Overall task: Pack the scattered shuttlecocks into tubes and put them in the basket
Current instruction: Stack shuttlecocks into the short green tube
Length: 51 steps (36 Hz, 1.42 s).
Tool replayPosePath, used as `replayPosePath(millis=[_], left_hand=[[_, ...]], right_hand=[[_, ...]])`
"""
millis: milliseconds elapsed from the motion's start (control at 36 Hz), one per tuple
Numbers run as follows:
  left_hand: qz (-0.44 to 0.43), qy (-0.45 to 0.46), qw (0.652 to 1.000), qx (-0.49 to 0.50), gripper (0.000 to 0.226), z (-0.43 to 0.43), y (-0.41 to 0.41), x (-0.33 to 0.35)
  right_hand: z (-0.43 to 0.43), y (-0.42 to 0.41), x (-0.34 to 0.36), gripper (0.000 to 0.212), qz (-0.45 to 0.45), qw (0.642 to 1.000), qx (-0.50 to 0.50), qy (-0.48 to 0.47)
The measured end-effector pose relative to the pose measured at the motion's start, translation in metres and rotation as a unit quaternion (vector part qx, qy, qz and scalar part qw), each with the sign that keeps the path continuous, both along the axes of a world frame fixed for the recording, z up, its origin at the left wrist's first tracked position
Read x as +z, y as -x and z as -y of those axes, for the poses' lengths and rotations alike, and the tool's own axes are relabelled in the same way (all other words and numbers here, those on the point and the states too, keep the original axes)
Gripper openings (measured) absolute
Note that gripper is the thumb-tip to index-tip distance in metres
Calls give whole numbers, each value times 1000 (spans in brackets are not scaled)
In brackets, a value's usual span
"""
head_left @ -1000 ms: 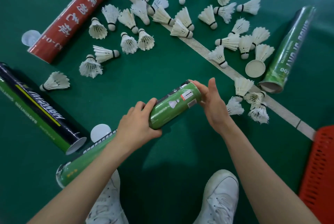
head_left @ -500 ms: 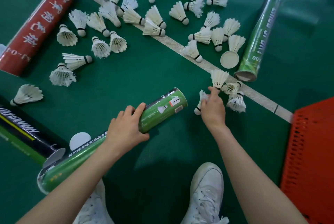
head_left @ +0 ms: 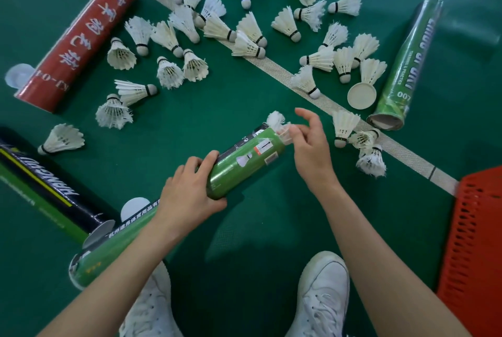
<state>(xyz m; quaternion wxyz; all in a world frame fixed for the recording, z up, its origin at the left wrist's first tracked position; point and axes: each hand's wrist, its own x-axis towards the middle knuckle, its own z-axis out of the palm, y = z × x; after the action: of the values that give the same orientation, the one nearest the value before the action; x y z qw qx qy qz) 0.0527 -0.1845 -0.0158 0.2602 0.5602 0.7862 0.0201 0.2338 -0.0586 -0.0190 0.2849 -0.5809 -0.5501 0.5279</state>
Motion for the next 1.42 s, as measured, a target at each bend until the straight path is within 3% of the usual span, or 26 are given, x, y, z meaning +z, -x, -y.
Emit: replayPosePath(millis=[111,333,417,472,528,556,667,750,861,1028,1111,1194,1250,1333,1417], left_hand=[[-1,-7,1000,3,89,-3,5,0],[13,-29,999,5,89,-23,1,8],[2,-27,1000,-7,86,-39,-5,9],[3,-23,1000,-16,85,-51,-10,8],[4,-8,1000,-24,86,-64,-14,6],[3,0,1000,-27,86,-70,-15,5],[-18,30,998,-48,85,-86,-20,1],[-28,49,996,-62,85,-93,-25,-2],[-22,60,996,-63,86,-97,-30,-6],[-10,59,996,-60,88,-93,-29,-5],[-2,54,998,-45,89,-89,-23,-3],[6,48,999,-22,90,-83,-15,1],[12,40,999,-8,90,-79,-9,4],[19,26,999,5,90,-72,0,11],[22,9,1000,10,90,-66,10,20]], right_hand=[[5,11,6,40,-39,999,20,20],[-23,9,2,84,-62,987,115,91],[-39,1,-5,86,-60,991,86,87],[-45,-4,-5,65,-40,998,29,42],[-53,-13,-5,32,14,999,-37,-20],[-60,-18,-7,26,57,996,-55,-48],[-96,-44,-28,37,325,943,34,-61],[-107,-53,-35,48,448,888,91,-49],[-106,-59,-36,54,526,842,117,-19],[-99,-62,-40,42,553,822,119,-66],[-99,-56,-32,38,486,863,101,-96],[-96,-41,-17,28,320,939,18,-126],[-94,-30,-4,24,197,971,-39,-127],[-90,-17,11,20,66,987,-88,-114],[-85,-5,18,18,-6,991,-88,-96]])
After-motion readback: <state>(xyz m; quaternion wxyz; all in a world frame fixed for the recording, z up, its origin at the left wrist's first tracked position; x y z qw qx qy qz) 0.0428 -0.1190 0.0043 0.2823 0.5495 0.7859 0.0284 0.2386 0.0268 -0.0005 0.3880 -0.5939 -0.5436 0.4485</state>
